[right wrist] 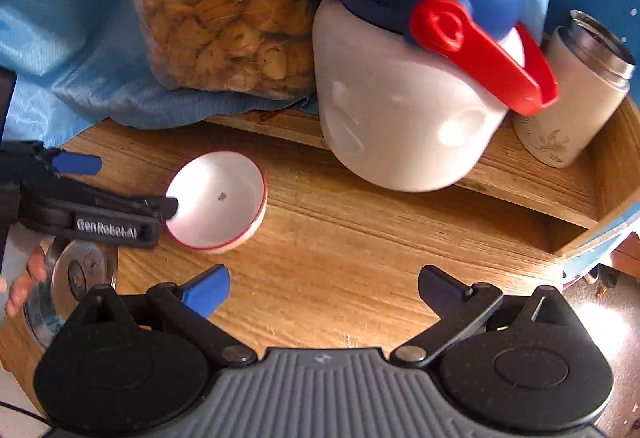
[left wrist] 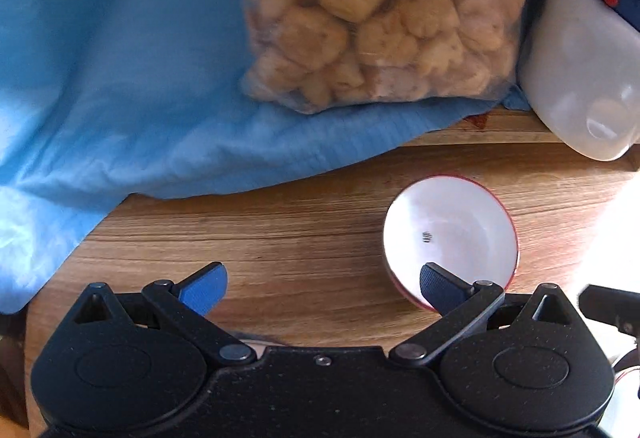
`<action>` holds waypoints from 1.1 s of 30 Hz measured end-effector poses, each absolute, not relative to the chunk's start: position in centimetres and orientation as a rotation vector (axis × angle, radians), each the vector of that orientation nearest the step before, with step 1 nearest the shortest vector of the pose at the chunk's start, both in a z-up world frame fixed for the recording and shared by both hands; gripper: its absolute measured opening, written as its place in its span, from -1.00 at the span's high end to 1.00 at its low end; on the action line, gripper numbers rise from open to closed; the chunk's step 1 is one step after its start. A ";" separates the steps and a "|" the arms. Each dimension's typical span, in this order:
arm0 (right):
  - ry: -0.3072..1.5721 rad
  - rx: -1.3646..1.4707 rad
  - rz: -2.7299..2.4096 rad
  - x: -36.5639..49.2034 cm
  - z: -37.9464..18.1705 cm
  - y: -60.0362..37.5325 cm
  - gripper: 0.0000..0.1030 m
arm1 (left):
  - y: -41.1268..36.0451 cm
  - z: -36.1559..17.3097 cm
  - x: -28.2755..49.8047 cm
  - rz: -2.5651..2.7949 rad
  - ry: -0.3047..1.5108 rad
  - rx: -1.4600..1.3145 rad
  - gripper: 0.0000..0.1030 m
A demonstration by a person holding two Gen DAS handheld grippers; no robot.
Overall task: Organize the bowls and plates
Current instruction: 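Close both grippers on the small white bowl rim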
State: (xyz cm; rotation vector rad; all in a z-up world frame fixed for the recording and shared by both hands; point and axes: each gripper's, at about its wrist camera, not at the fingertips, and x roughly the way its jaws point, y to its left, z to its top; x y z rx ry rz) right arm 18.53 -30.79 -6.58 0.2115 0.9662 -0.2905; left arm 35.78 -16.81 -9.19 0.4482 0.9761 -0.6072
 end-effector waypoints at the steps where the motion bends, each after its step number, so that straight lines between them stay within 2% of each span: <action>1: 0.959 0.226 -0.291 18.6 -6.6 -30.8 -0.98 | -16.9 -9.3 35.9 -0.619 0.977 0.449 -0.98; 3: 0.950 0.256 -0.293 19.0 -6.8 -30.9 -0.95 | -17.1 -9.4 36.1 -0.631 0.977 0.457 -0.98; 8: 0.940 0.309 -0.288 20.1 -7.6 -31.1 -0.71 | -17.1 -9.8 36.5 -0.647 0.983 0.468 -0.98; 16: 0.930 0.372 -0.256 21.6 -8.5 -31.5 -0.53 | -17.1 -9.9 36.3 -0.649 0.948 0.461 -0.92; 23: 0.942 0.382 -0.247 22.3 -9.1 -31.7 -0.23 | -17.1 -10.1 36.5 -0.676 0.967 0.406 -0.64; 28: 0.946 0.399 -0.226 22.6 -9.4 -31.8 -0.01 | -16.8 -9.7 36.7 -0.697 0.960 0.339 -0.57; 33: 0.953 0.392 -0.202 23.0 -9.5 -31.6 0.26 | -16.8 -9.6 36.6 -0.728 0.990 0.295 -0.24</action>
